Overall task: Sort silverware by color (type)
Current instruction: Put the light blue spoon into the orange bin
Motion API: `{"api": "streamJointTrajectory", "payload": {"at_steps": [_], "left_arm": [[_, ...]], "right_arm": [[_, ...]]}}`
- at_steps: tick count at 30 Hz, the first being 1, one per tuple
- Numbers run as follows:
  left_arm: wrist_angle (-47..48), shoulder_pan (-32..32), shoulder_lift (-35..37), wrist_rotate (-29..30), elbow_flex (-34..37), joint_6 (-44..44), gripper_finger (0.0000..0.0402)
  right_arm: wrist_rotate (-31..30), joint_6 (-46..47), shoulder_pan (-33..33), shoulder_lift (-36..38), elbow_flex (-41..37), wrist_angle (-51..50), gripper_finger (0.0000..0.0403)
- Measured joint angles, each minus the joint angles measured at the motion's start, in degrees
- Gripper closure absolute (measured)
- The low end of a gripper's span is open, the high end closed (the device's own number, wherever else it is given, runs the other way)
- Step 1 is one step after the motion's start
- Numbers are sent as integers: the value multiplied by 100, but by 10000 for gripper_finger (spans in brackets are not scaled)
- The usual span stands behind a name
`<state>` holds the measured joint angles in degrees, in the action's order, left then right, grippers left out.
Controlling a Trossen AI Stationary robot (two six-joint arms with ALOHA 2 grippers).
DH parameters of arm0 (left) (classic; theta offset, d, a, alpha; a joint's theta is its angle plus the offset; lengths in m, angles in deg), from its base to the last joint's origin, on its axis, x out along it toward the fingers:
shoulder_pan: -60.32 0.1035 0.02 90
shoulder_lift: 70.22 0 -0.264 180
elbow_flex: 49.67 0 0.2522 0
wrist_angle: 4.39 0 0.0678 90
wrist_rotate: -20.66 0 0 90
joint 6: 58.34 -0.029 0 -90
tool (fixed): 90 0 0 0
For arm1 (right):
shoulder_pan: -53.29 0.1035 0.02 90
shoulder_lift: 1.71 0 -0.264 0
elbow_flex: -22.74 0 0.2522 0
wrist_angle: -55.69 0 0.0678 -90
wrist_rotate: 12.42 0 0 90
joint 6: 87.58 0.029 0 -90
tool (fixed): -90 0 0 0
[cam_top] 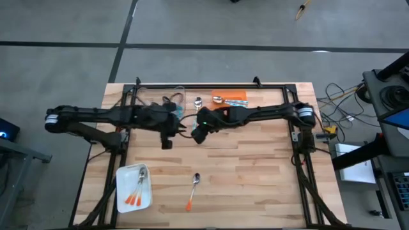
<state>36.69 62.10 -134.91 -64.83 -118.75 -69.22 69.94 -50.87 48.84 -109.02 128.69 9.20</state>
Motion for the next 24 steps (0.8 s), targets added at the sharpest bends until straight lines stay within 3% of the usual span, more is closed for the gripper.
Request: {"api": "streamJointTrajectory", "payload": {"at_steps": [10,24], "left_arm": [[-1753,9,1603,0,1077,-686,358],[-1669,9,2487,219,1722,-793,358]], "right_arm": [[-392,712,-146,-1265,1248,-549,239],[-1217,1006,-183,-2602,2775,-1318,243]]}}
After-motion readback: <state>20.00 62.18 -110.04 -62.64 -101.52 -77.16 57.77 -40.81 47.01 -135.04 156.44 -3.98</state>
